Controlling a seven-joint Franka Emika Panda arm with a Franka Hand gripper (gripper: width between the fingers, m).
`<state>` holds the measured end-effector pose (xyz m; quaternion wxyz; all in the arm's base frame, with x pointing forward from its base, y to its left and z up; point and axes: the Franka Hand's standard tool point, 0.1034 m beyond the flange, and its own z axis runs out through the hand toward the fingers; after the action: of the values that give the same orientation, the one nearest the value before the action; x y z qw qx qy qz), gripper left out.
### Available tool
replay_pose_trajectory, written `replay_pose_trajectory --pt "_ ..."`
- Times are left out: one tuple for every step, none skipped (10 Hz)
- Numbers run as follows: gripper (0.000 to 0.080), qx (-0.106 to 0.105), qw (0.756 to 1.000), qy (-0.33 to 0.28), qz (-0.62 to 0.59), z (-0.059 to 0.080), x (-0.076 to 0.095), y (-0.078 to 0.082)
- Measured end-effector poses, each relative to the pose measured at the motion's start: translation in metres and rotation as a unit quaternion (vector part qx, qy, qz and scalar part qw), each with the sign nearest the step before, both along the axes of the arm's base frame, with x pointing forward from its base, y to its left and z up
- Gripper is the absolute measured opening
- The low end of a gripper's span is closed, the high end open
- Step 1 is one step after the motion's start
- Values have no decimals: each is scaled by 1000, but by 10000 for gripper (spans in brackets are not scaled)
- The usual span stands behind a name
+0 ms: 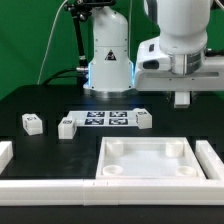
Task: Assemble one leg
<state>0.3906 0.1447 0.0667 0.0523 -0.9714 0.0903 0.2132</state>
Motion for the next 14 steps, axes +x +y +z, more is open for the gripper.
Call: replay_pose_trajectory --pt "288 -3 1000 -28 4 4 8 -4" --pt "288 -7 996 -83 9 10 24 -7" --pt "288 -14 990 -138 25 18 32 -7" --pt "288 -17 983 -184 17 18 31 -4" --pt "288 -16 975 -223 15 16 29 -1" --pt "288 -15 969 -245 17 16 28 2" --pt "288 -9 954 -299 11 19 32 7" --pt "288 -9 951 -306 36 16 32 2" --pt "288 -11 952 -303 45 20 44 -6" --pt "289 -10 948 -313 46 25 58 -6" --pt "289 -8 945 -321 70 26 68 -9" --pt "289 -8 942 -325 82 26 81 -15" --pt "289 -7 942 -324 81 25 78 -12" --pt "289 -7 943 -323 84 24 77 -11"
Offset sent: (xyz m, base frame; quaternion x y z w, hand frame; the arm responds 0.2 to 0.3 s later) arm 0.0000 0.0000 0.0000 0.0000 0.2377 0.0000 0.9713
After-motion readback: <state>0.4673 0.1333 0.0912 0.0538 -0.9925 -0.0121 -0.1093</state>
